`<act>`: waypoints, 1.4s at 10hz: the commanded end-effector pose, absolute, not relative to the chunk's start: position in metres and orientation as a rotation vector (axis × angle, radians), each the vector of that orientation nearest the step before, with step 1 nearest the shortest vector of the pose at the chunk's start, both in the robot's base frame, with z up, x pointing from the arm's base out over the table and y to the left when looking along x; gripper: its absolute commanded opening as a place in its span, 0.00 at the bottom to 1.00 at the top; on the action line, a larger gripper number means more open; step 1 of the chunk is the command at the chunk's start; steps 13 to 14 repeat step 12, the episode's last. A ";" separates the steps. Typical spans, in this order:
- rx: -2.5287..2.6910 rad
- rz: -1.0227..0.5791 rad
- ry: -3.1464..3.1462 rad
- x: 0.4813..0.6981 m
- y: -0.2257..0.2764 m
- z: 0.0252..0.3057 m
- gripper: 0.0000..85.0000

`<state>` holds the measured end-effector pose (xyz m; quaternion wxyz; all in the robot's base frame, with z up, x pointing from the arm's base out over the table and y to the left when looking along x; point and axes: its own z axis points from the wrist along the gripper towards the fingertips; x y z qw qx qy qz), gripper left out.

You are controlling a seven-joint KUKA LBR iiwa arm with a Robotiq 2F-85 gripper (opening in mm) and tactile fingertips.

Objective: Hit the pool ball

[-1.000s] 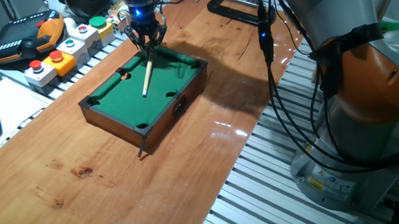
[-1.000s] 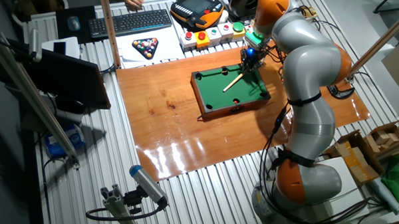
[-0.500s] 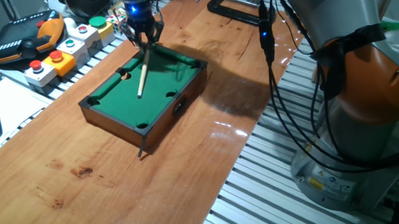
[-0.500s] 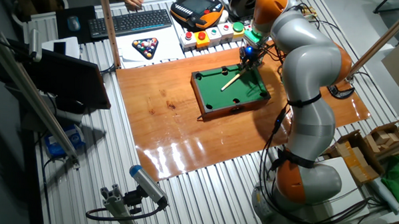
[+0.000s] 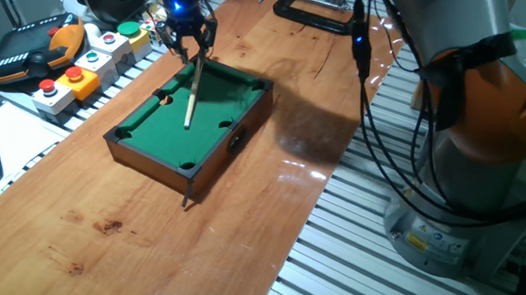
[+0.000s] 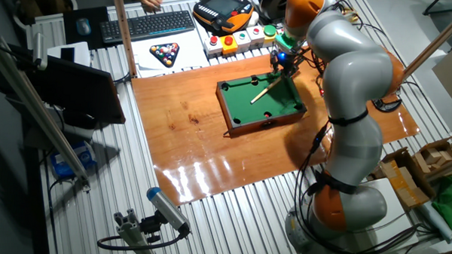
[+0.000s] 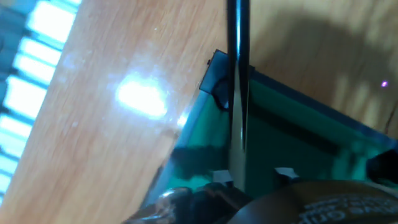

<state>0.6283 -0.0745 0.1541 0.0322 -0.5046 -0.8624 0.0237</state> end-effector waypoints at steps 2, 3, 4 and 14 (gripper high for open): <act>-1.454 0.076 -2.720 0.623 -0.071 0.160 0.07; -1.401 0.084 -2.756 0.621 -0.068 0.164 0.01; -1.355 0.104 -2.784 0.619 -0.064 0.168 0.01; -0.941 0.028 -2.965 0.607 -0.055 0.182 0.01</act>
